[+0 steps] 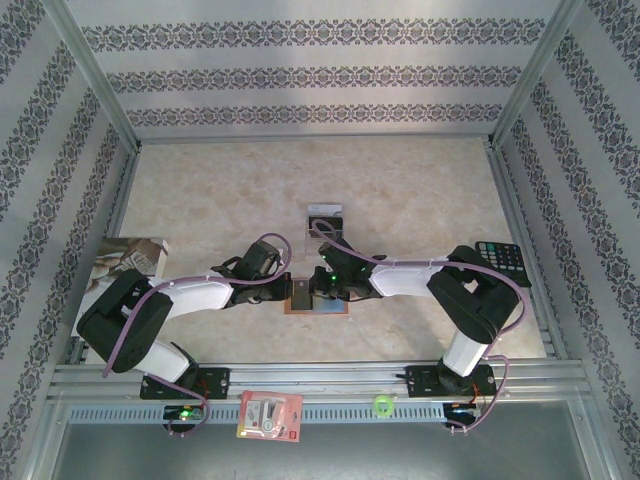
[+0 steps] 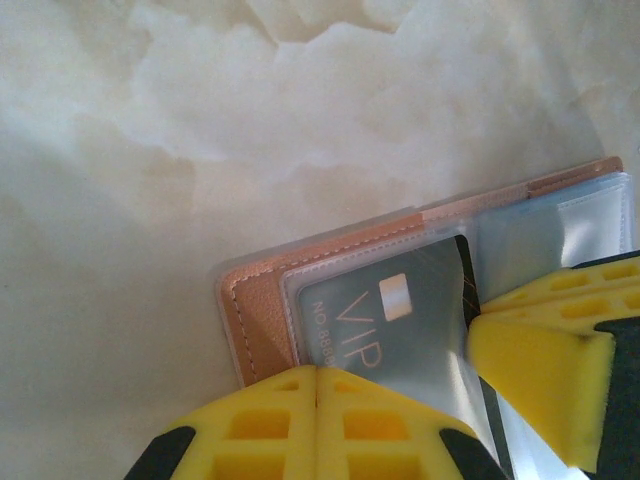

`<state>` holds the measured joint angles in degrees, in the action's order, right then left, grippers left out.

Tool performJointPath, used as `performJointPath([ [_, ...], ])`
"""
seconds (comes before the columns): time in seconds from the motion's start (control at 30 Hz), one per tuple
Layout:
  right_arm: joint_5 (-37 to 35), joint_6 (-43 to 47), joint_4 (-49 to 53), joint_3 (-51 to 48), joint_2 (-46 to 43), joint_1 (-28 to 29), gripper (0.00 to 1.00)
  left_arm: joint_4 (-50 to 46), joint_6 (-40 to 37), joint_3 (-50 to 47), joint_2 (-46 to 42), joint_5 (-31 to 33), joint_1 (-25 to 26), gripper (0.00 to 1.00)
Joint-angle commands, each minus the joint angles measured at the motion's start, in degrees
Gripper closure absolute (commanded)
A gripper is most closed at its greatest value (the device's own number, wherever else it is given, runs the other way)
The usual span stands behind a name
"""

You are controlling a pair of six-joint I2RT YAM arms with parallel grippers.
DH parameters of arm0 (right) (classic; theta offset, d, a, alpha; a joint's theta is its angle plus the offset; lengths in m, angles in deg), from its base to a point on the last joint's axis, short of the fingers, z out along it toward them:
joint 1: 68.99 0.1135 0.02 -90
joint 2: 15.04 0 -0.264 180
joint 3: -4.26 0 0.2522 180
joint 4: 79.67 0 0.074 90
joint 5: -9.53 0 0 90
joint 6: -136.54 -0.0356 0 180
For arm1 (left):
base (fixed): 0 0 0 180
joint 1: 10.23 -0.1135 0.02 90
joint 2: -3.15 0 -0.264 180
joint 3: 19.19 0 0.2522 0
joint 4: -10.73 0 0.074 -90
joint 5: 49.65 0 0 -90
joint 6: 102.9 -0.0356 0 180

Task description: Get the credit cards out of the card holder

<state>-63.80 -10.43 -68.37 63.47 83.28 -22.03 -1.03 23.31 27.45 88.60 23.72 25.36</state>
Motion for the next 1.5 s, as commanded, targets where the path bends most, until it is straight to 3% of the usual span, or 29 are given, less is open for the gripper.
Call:
performJointPath([
  [0.0, 0.1, -0.7, -2.1, -1.4, 0.7, 0.2, 1.00, 0.5, -0.2, -1.2, 2.3, -1.0, 0.4, 1.00],
  [0.4, -9.9, -0.7, 1.7, -7.7, -11.2, 0.5, 1.00, -0.4, -1.0, -0.4, 1.7, -0.3, 0.0, 1.00],
  [0.73, -18.5, 3.7, 13.7, -3.6, -16.1, 3.6, 1.00, -1.2, -1.4, 0.5, 1.0, -0.4, -0.1, 1.00],
  [0.97, -24.1, 6.8, 21.6, 2.4, -14.5, 6.4, 1.00, -0.9, -1.6, 1.3, 1.6, -1.0, -0.2, 1.00],
  [1.2, -22.3, 7.7, 20.8, 5.5, -8.9, 7.7, 1.00, 0.1, -1.7, 1.9, 2.6, -1.7, -0.1, 1.00],
  [1.37, -21.1, 7.9, 19.7, 6.3, -7.3, 7.7, 0.86, 0.7, -1.5, 1.8, 3.1, -2.1, -0.1, 1.00],
  [1.47, -21.0, 8.1, 19.7, 6.5, -7.4, 7.6, 0.85, 0.7, -1.5, 1.8, 3.0, -2.1, -0.2, 1.00],
])
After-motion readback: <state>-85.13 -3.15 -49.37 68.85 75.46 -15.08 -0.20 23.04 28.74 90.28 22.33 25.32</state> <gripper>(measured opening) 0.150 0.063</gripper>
